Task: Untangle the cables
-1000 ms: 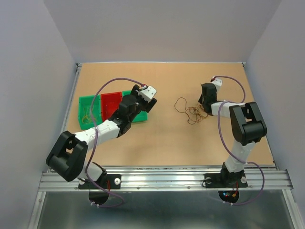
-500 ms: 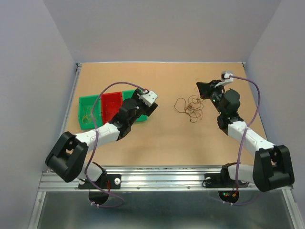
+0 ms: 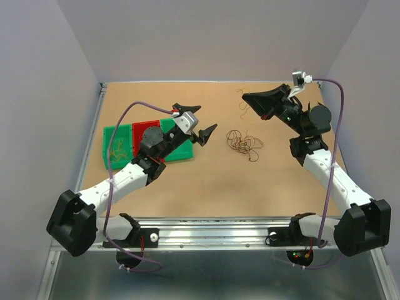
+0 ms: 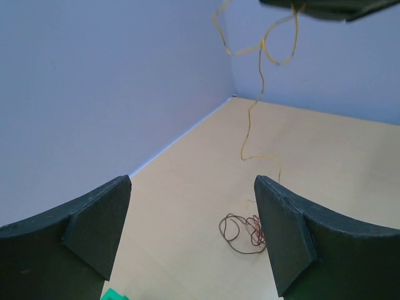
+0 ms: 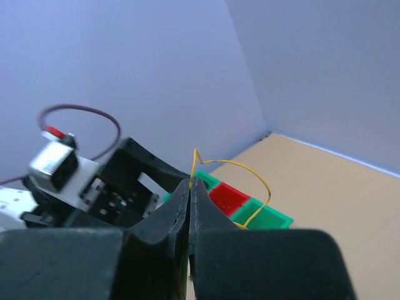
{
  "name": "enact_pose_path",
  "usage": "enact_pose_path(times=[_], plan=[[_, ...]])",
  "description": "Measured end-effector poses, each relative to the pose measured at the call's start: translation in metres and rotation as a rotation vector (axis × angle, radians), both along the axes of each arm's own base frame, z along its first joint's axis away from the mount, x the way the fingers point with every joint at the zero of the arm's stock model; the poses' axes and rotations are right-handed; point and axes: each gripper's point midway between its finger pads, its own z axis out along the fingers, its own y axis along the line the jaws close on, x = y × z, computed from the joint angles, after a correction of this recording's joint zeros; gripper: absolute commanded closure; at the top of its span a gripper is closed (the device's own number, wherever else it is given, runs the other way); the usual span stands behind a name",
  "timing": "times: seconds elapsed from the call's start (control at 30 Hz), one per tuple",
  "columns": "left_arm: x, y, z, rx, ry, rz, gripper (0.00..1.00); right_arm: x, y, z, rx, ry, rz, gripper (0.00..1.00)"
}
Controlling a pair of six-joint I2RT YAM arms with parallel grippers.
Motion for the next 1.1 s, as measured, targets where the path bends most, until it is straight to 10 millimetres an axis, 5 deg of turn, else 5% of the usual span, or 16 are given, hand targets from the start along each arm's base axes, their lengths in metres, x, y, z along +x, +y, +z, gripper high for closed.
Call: enact_pose_path(times=[0.23,0.67,0.87,1.1], plan=[[0.000,-0.016,-0.065,0.065,0.135,-0.073,0.09,-0.030,0.009,0.029,0.069,-0.023,0.099,0.99],[0.012,-0.057,-0.095,0.009,0.236,-0.217,0.18,-0.062,0.023,0.045,0.133,-0.081,0.207,1.00],[0.004,-0.073,-0.079,-0.019,0.207,-0.308,0.23,-0.064,0.031,0.040,0.140,-0.072,0.234,0.99],[-0.014,-0.090,-0.081,0.011,0.172,-0.380,1.00,-0.062,0.033,0.036,0.147,-0.070,0.236,0.99]])
